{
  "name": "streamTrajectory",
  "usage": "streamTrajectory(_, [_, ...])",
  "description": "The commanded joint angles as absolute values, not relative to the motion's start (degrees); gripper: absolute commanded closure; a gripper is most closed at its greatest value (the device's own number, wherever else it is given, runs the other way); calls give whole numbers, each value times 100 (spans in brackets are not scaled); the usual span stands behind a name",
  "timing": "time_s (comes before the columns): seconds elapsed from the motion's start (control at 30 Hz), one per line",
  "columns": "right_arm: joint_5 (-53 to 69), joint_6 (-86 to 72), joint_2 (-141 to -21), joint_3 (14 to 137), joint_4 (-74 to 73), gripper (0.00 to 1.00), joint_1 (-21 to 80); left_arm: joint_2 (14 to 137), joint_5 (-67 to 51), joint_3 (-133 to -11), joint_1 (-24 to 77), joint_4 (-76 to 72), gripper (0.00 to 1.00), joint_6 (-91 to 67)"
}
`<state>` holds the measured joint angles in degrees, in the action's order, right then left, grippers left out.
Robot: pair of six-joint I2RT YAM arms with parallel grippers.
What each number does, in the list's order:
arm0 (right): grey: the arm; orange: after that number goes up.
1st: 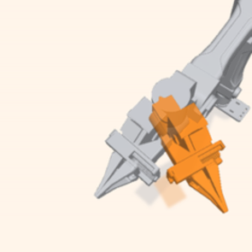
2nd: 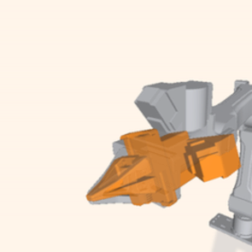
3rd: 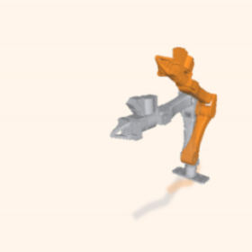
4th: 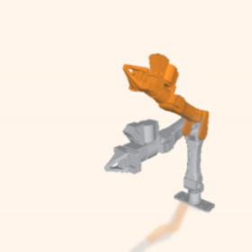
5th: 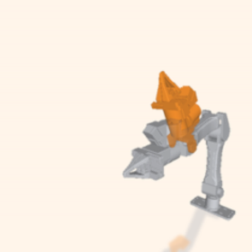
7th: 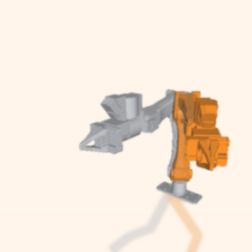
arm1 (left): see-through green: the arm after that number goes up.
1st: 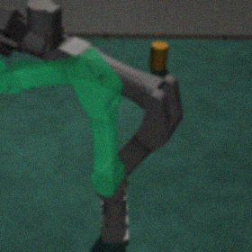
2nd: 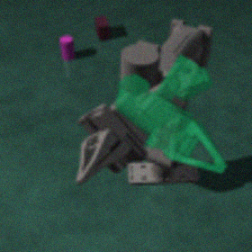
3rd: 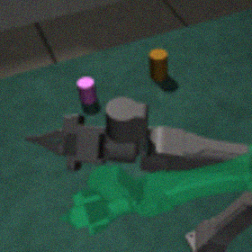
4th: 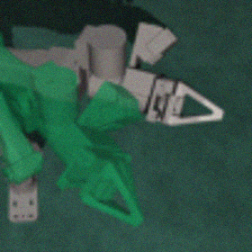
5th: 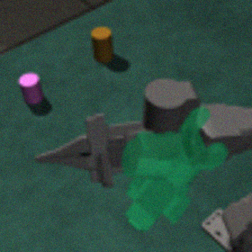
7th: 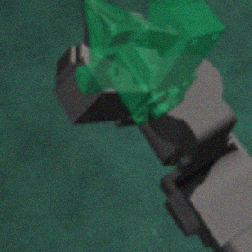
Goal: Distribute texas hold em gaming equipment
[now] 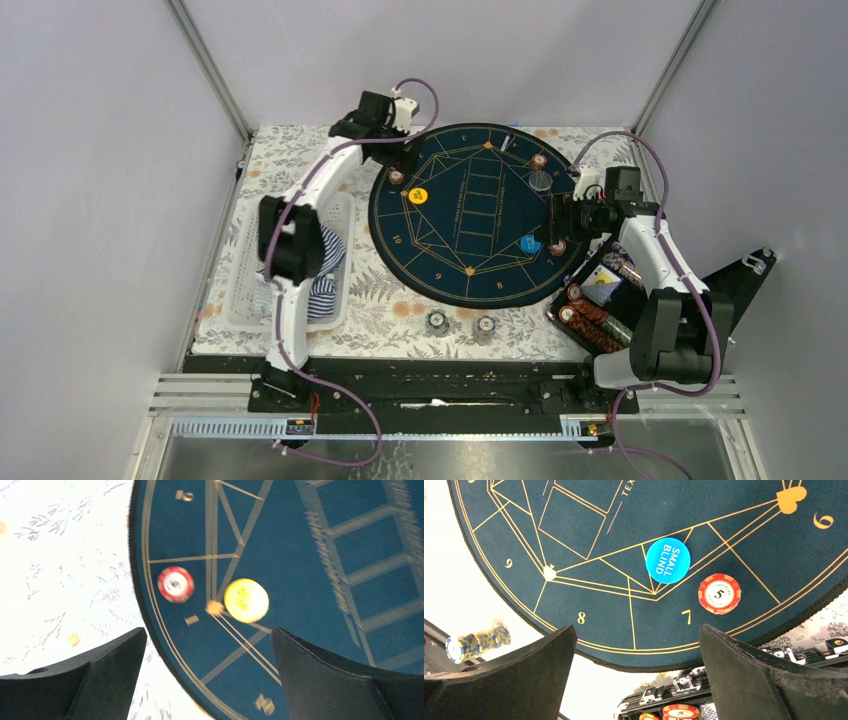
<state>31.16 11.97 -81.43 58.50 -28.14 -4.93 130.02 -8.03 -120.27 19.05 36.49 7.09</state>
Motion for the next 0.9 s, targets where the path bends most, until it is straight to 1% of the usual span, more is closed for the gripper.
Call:
streamTrajectory(0.0, [3446,1365,-7889,5886,-2990,0,-472,11049,-1946,-11019,2161,4235,1,1512])
streamTrajectory(0.23, [3528,1450,-7802,5935,-3155,0,-477,8808,-2906,-8283,2765,4377,1,2583])
streamTrajectory(0.47, [3597,1406,-7830,5906,-3120,0,-483,7620,-3375,-6546,3706,4173,1,3478])
streamTrajectory(0.67, [3628,1438,-7859,5880,-3156,0,-474,7552,-3305,-5988,4430,3941,1,4490])
streamTrajectory(0.87, [3683,1493,-7879,5854,-3207,0,-476,8177,-3131,-6062,4903,3861,1,5183])
